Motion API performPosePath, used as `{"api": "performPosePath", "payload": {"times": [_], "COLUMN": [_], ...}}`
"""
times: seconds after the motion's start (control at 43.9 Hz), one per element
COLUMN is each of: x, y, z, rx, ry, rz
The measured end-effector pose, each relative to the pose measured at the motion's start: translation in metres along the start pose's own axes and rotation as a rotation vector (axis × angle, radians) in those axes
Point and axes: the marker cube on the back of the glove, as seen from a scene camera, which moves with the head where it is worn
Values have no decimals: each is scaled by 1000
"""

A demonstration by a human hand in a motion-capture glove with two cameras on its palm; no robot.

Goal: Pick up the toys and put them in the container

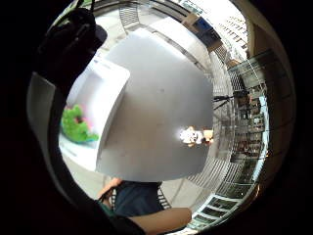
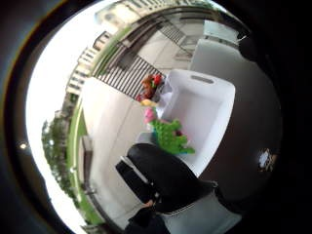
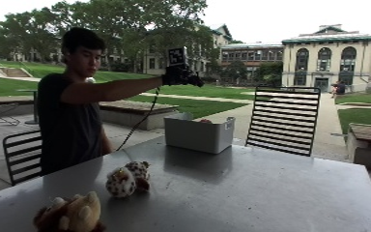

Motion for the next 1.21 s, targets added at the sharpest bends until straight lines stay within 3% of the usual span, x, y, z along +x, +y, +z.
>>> {"api": "performPosePath", "payload": {"times": [0.137,0.228,0.296,0.365,0.752,1.207], "x": [13,48,82,112,271,379], "y": [30,54,59,67,137,212], "z": [-10,-17,-13,-9,44,161], "rx": [-24,-32,-46,-62,-96,-190], "ry": [33,-60,33,78,157,51], "rz": [137,20,230,307,387,468]}}
